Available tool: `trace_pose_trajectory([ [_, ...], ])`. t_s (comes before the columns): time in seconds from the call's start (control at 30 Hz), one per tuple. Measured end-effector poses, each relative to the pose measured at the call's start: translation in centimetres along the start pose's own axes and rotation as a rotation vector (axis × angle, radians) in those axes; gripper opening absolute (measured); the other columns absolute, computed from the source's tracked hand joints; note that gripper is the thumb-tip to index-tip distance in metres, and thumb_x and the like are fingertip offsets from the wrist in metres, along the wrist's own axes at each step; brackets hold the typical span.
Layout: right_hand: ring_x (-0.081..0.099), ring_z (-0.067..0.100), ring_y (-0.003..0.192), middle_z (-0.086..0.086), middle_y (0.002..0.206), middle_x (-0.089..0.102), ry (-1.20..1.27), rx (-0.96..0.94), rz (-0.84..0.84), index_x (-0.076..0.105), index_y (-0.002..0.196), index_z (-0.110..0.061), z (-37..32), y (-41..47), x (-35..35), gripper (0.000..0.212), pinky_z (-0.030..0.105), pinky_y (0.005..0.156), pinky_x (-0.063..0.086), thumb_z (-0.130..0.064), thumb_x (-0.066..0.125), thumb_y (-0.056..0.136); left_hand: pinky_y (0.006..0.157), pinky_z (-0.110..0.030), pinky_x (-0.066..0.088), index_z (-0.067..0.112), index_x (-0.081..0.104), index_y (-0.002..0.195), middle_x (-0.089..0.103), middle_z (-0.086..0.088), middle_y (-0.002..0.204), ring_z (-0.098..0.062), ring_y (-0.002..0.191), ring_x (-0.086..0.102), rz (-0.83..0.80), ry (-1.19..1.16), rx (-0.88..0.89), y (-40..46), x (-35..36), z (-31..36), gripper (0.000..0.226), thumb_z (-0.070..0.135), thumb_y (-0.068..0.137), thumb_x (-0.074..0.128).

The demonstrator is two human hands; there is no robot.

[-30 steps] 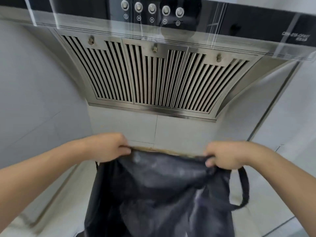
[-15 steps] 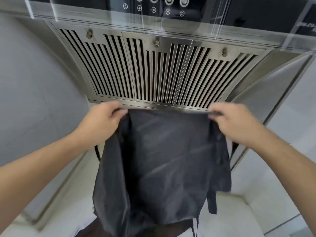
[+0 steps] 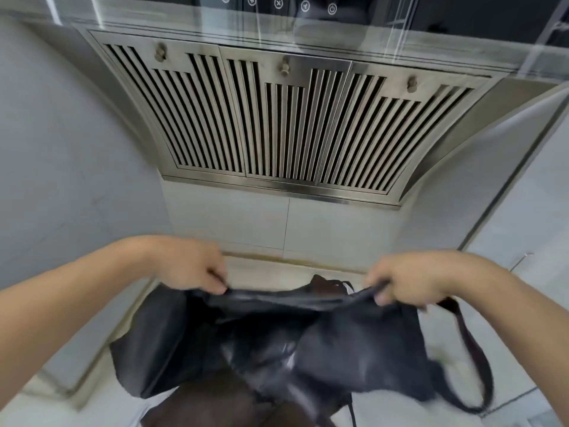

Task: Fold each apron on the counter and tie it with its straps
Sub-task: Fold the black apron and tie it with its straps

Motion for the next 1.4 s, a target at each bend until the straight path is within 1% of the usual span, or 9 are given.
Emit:
trace_pose_trajectory([
  [0.03, 0.067, 0.017, 0.069, -0.003, 0.088, 0.07, -0.018, 0.034, -0.112, 0.067, 0.103, -0.025, 0.4, 0.0, 0.6, 0.009, 0.038, 0.075, 0.057, -0.025, 0.058, 0.103, 0.075, -0.034, 0.048, 0.02, 0.061, 0.076, 0.068, 0.001, 0.08, -0.009, 0.071, 0.058, -0.004, 0.05, -0.007, 0.1, 0.3, -0.4, 0.03, 0.034, 0.102, 0.062],
  [0.07, 0.068, 0.019, 0.073, -0.003, 0.087, 0.069, -0.021, 0.007, -0.031, 0.067, 0.104, -0.021, 0.5, 0.2, 0.2, 0.01, 0.039, 0.077, 0.056, -0.025, 0.058, 0.104, 0.074, -0.033, 0.045, 0.02, 0.06, 0.075, 0.066, 0.004, 0.078, -0.009, 0.073, 0.059, 0.12, -0.011, -0.025, 0.1, -0.1, -0.8, 0.032, 0.034, 0.104, 0.061],
  [0.13, 0.064, 0.02, 0.079, -0.004, 0.081, 0.066, 0.086, -0.05, 0.37, 0.066, 0.091, -0.016, 0.8, 0.3, -2.0, 0.015, 0.041, 0.078, 0.052, -0.02, 0.058, 0.103, 0.068, -0.034, 0.044, 0.017, 0.06, 0.077, 0.063, 0.003, 0.074, -0.016, 0.073, 0.06, 0.491, -0.179, -0.05, -0.2, -1.6, -1.4, 0.034, 0.032, 0.106, 0.056],
  [0.17, 0.061, 0.02, 0.075, -0.002, 0.074, 0.063, 0.185, -0.055, 0.535, 0.062, 0.081, -0.015, 1.0, 0.0, -2.9, 0.022, 0.041, 0.073, 0.05, -0.018, 0.058, 0.103, 0.064, -0.034, 0.044, 0.015, 0.06, 0.077, 0.062, -0.001, 0.07, -0.019, 0.069, 0.059, 0.582, -0.234, -0.067, -0.4, -2.0, -1.6, 0.035, 0.032, 0.107, 0.055],
  [0.23, 0.056, 0.017, 0.069, 0.0, 0.068, 0.058, 0.239, -0.054, 0.635, 0.055, 0.074, -0.013, 0.9, -0.6, -3.7, 0.029, 0.039, 0.067, 0.046, -0.015, 0.057, 0.102, 0.059, -0.033, 0.043, 0.01, 0.059, 0.076, 0.059, -0.005, 0.065, -0.02, 0.062, 0.055, 0.568, -0.237, -0.084, -0.7, -2.1, -1.4, 0.039, 0.034, 0.108, 0.054],
  [0.67, 0.048, 0.019, 0.063, -0.001, 0.062, 0.049, 0.262, 0.013, 0.525, 0.048, 0.07, -0.013, 1.7, -0.5, -2.4, 0.036, 0.036, 0.06, 0.038, -0.018, 0.057, 0.104, 0.056, -0.033, 0.039, 0.005, 0.055, 0.077, 0.05, -0.003, 0.06, -0.019, 0.054, 0.045, 0.539, -0.272, -0.138, -1.0, -1.5, -1.2, 0.044, 0.037, 0.107, 0.055],
  [1.0, 0.047, 0.019, 0.062, 0.0, 0.064, 0.049, 0.299, 0.037, 0.503, 0.048, 0.069, -0.013, 1.9, -1.0, -2.4, 0.037, 0.036, 0.059, 0.038, -0.019, 0.056, 0.105, 0.057, -0.033, 0.042, 0.009, 0.061, 0.077, 0.056, -0.008, 0.062, -0.018, 0.056, 0.05, 0.525, -0.295, -0.143, -0.7, -1.6, -1.2, 0.043, 0.04, 0.106, 0.055],
  [1.17, 0.047, 0.02, 0.062, -0.001, 0.065, 0.048, 0.332, 0.043, 0.508, 0.046, 0.067, -0.016, 2.1, -0.9, -2.4, 0.04, 0.036, 0.059, 0.039, -0.02, 0.056, 0.105, 0.051, -0.029, 0.035, 0.009, 0.05, 0.071, 0.041, 0.005, 0.053, -0.014, 0.047, 0.039, 0.528, -0.309, -0.166, -0.4, -1.6, -1.3, 0.047, 0.04, 0.106, 0.055],
  [1.4, 0.048, 0.019, 0.062, 0.0, 0.065, 0.049, 0.317, 0.041, 0.488, 0.047, 0.067, -0.015, 1.9, -0.8, -2.1, 0.04, 0.036, 0.059, 0.037, -0.019, 0.056, 0.105, 0.052, -0.029, 0.036, 0.011, 0.052, 0.069, 0.042, 0.005, 0.053, -0.015, 0.049, 0.042, 0.512, -0.33, -0.175, -0.1, -1.1, -1.4, 0.046, 0.039, 0.106, 0.056],
])
Point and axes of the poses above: each hand's wrist, its own y-axis towards the middle knuckle, its own x-axis out of the palm, z = x × y, the point moved 4 cm from there along y, towards the middle knuckle
